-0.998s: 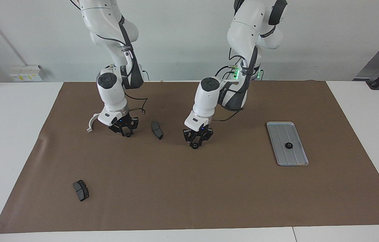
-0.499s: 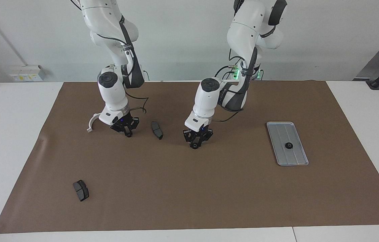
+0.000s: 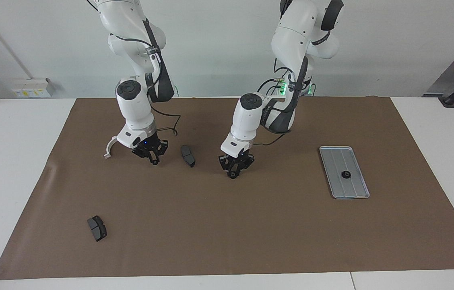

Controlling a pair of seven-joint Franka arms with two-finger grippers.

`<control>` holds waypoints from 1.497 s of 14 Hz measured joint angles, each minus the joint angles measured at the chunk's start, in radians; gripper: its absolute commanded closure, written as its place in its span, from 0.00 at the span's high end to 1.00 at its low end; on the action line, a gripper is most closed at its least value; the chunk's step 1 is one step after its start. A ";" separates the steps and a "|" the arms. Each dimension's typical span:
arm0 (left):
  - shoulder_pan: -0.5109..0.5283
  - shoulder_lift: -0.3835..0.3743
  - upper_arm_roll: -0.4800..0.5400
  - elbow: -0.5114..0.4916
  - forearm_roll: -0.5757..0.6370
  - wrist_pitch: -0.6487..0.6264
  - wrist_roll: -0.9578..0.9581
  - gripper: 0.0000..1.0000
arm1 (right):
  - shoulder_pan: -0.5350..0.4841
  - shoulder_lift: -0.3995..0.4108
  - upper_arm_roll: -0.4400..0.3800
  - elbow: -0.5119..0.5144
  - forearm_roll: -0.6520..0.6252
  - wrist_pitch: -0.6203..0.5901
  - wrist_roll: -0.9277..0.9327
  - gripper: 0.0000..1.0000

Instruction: Pick bearing gear from pile to tray

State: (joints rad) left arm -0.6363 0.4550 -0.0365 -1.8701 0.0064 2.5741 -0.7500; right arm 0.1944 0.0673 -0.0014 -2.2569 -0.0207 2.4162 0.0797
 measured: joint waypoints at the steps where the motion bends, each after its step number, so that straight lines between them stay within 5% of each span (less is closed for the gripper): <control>1: 0.000 0.000 0.000 0.000 0.000 0.000 0.000 0.13 | 0.000 -0.004 0.000 0.035 0.000 -0.032 0.020 0.00; 13: 0.002 0.000 0.013 0.052 0.000 -0.085 -0.001 0.09 | 0.003 -0.004 0.004 0.100 0.001 -0.092 0.094 0.00; 21: 0.130 -0.001 0.021 0.181 0.000 -0.298 0.132 0.09 | 0.156 0.039 0.008 0.172 0.001 -0.069 0.368 0.00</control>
State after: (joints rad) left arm -0.5065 0.4540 -0.0153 -1.6894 0.0062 2.2757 -0.6181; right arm 0.3503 0.1058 0.0067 -2.0844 -0.0195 2.3471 0.4478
